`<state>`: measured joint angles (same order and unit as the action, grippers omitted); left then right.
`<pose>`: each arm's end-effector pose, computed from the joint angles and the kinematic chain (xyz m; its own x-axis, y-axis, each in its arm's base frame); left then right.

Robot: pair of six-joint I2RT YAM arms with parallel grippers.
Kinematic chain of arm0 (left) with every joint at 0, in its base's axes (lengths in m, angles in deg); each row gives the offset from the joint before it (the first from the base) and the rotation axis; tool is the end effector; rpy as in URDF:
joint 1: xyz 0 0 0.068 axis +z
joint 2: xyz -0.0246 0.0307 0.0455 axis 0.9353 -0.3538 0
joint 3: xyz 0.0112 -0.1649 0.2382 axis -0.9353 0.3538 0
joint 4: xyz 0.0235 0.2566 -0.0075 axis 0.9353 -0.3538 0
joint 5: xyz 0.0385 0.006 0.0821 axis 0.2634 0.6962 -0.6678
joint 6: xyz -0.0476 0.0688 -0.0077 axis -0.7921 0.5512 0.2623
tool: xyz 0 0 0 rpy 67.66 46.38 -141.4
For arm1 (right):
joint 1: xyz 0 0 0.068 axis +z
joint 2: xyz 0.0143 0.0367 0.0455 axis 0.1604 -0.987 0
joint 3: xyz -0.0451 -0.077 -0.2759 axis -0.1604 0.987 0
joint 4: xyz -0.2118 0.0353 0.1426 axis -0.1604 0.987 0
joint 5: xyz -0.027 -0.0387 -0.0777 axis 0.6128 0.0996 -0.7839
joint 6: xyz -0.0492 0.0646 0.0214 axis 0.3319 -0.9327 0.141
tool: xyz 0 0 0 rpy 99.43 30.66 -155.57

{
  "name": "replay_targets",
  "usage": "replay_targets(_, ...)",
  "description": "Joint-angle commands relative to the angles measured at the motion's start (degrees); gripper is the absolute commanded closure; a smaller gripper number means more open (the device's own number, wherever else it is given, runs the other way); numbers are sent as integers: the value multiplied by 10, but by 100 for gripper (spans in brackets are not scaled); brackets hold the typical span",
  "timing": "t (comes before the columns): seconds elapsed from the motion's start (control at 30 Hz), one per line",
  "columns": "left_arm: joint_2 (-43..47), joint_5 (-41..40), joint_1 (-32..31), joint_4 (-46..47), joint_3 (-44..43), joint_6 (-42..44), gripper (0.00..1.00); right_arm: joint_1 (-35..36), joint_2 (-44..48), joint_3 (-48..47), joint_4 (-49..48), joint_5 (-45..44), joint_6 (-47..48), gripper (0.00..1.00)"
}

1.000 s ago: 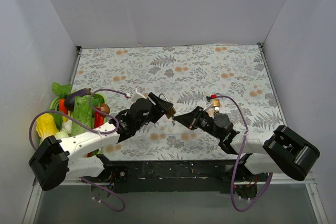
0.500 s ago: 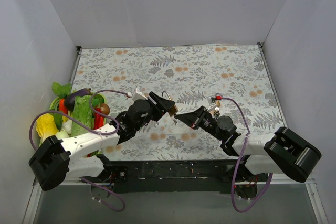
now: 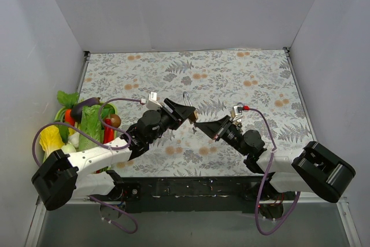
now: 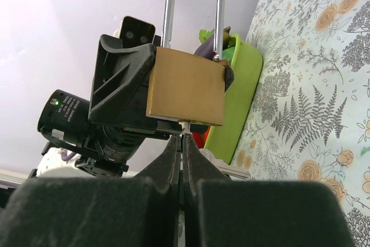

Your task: Unlock with the key

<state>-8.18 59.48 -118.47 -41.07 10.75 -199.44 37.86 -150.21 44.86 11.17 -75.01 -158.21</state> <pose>0.1931 -0.2044 0.2528 -0.5401 -0.7737 0.3311 -0.3615 -0.1420 -0.9215 0.1587 0.1745 0.2217 -0.6901 0.6746 -0.2621 -0.3352 0.0230 0.9419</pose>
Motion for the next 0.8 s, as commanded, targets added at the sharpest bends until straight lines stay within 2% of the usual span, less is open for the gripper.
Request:
replay_targets(0.0,35,38,-6,116,-28,-37,100,4,7,1,43,6,8,99)
replay_targets(0.17,44,19,-6,79,-32,-43,100,4,58,-15,128,-12,65,99)
replay_targets(0.27,52,-14,-6,0,-51,-55,100,5,107,-43,230,-15,137,98)
replay_targets(0.33,47,-33,-6,-99,-87,-65,100,6,134,-70,311,-36,199,89)
replay_targets(0.37,41,-46,-6,-131,-100,-67,100,6,158,-78,334,-49,218,80)
replay_targets(0.4,37,-52,-6,-188,-111,-73,100,8,170,-82,349,-56,235,76)
replay_targets(0.47,31,-57,-6,-210,-125,-84,100,10,197,-93,387,-68,277,66)
replay_targets(0.6,26,-58,-6,-221,-122,-106,100,12,217,-102,417,-64,317,59)
replay_targets(0.63,24,-58,-6,-224,-124,-109,100,14,218,-102,416,-57,320,53)
replay_targets(0.67,22,-58,-6,-224,-126,-111,100,16,218,-103,415,-56,331,43)
replay_targets(0.77,19,-58,-6,-245,-127,-119,100,29,218,-110,416,-52,357,32)
